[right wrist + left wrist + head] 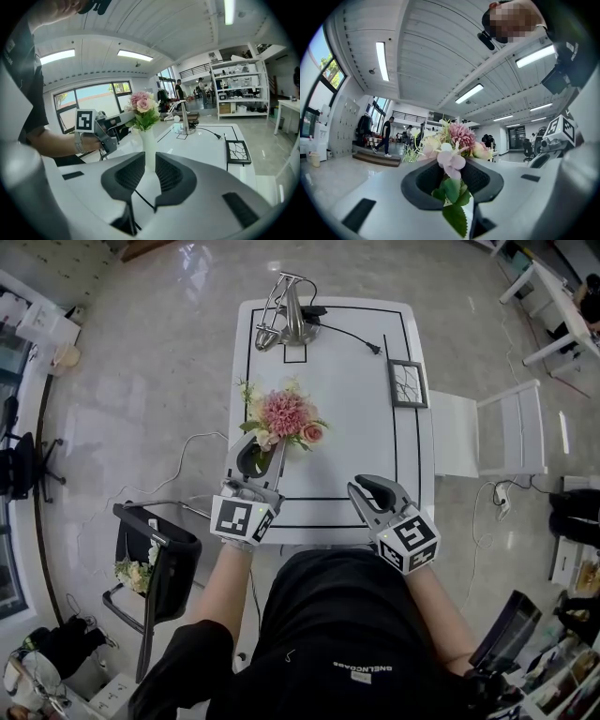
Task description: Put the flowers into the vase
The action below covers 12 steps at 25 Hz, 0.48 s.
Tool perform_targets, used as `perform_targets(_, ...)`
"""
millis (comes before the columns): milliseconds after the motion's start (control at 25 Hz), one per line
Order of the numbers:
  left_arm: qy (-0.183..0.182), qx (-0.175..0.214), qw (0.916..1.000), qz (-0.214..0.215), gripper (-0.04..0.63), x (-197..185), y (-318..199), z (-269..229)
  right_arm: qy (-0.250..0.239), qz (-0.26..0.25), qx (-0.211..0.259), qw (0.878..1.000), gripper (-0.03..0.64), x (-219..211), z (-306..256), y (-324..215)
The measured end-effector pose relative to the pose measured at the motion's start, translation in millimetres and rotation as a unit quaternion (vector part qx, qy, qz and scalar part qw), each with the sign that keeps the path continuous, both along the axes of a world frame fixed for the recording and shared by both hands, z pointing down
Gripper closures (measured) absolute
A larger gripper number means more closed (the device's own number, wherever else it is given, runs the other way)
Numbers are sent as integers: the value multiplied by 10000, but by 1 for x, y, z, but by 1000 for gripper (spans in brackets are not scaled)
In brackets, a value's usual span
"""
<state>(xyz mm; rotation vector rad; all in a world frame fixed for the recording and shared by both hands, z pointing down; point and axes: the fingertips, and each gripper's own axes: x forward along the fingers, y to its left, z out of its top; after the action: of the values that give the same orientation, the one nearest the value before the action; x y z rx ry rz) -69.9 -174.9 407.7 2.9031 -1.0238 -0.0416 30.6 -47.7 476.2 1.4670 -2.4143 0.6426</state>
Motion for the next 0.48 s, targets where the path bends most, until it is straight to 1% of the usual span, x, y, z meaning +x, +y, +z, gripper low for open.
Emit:
perform_targets(240, -99, -241, 9996, -73, 454, -9, 4, 12, -17, -61, -7, 10000, 555, -3, 2, -1)
perform_targets(480, -299, -451, 9985, -119, 365, -17, 10, 26, -30, -155, -21, 9999, 555, -8, 3, -1)
